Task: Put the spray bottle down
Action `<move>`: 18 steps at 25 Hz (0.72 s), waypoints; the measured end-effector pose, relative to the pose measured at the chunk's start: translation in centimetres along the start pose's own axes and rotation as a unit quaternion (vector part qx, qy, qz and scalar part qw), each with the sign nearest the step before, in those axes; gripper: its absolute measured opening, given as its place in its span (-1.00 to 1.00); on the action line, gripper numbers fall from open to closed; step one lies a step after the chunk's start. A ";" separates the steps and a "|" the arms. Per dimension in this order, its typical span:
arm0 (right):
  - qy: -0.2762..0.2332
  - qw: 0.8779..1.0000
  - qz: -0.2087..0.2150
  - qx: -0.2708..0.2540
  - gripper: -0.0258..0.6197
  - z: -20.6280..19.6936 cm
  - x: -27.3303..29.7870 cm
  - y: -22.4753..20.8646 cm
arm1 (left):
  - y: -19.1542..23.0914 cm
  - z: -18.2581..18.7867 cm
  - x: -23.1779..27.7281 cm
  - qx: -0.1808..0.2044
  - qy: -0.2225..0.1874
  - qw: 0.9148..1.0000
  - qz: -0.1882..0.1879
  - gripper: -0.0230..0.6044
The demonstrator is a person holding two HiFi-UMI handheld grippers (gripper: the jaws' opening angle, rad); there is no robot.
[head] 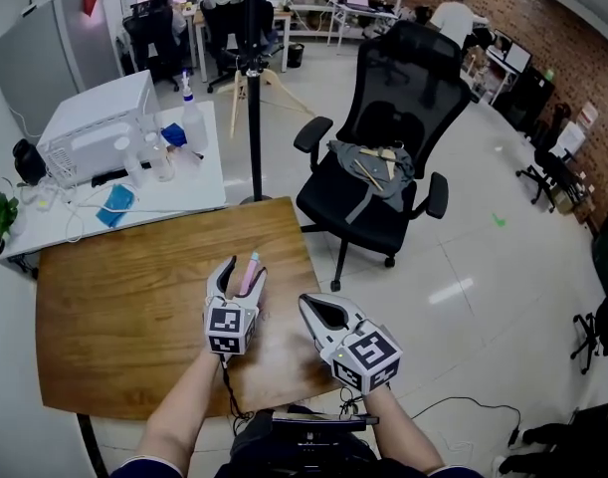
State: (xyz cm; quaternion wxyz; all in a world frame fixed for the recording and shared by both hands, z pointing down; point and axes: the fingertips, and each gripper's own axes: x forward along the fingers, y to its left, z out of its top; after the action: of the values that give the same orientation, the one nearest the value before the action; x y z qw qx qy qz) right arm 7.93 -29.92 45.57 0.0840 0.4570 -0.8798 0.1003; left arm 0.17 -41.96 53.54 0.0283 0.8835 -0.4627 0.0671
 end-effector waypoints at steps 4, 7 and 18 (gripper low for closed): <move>-0.005 1.000 0.008 0.001 -0.91 0.2 0.4 0.3 | -0.8 -0.6 -1.2 0.007 0.022 1.000 -0.018 0.10; -0.011 1.000 0.014 0.002 -0.91 0.5 0.9 0.5 | -0.8 -1.3 -2.2 0.007 0.035 0.999 -0.016 0.10; -0.028 0.998 0.057 0.019 -0.91 0.6 2.6 2.5 | -0.2 1.5 -12.4 -0.081 0.017 0.996 0.021 -0.84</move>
State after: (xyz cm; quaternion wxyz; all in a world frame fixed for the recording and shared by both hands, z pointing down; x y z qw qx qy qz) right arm 4.37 -30.67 45.37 0.0444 0.4107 -0.9041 0.1090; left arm -6.51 -31.94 50.24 0.1060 0.8672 -0.4844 0.0453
